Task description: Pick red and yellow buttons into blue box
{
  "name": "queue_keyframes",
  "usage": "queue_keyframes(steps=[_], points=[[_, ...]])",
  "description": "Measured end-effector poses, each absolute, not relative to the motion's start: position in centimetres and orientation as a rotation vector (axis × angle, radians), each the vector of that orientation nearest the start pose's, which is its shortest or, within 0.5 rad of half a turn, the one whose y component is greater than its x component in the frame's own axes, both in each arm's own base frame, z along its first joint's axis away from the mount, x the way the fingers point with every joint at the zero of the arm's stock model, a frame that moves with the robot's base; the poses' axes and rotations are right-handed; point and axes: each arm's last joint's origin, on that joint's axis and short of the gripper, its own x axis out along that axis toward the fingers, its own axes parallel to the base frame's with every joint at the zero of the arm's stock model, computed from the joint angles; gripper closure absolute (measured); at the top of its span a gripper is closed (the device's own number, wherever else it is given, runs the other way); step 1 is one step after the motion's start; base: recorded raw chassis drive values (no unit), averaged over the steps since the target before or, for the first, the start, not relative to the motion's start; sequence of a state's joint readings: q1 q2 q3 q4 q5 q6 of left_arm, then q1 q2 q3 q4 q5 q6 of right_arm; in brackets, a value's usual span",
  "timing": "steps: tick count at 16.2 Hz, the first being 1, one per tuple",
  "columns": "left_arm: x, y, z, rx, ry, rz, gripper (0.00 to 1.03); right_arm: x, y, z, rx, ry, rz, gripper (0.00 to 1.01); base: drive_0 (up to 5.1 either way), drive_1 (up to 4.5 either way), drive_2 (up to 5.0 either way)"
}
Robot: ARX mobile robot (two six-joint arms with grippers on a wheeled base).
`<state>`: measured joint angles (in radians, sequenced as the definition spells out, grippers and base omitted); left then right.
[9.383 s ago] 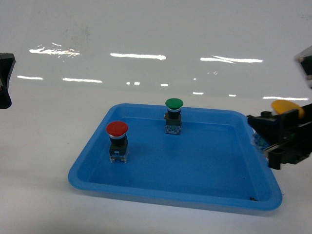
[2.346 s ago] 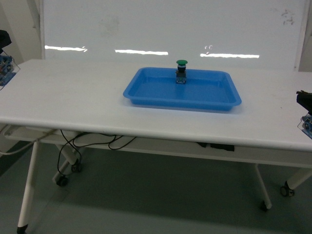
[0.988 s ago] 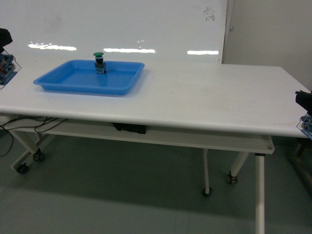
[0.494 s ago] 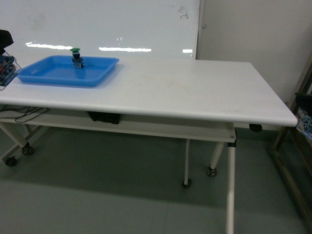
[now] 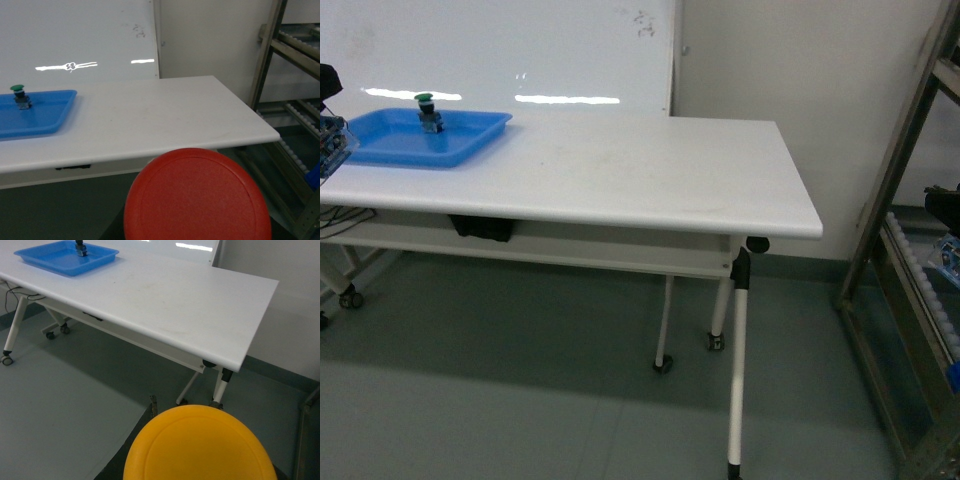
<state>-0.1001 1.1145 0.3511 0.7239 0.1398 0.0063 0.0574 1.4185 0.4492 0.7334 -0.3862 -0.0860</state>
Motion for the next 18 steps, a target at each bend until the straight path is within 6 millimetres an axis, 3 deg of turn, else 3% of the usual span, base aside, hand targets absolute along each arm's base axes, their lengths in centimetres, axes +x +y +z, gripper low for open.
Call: queue_keyframes(steps=[18], points=[[21.70,-2.50,21.08,0.005,0.038,-0.236,0.80,25.90,2.45,17.40,-0.044,0.218,0.449,0.77,4.5,-2.49,-1.8]])
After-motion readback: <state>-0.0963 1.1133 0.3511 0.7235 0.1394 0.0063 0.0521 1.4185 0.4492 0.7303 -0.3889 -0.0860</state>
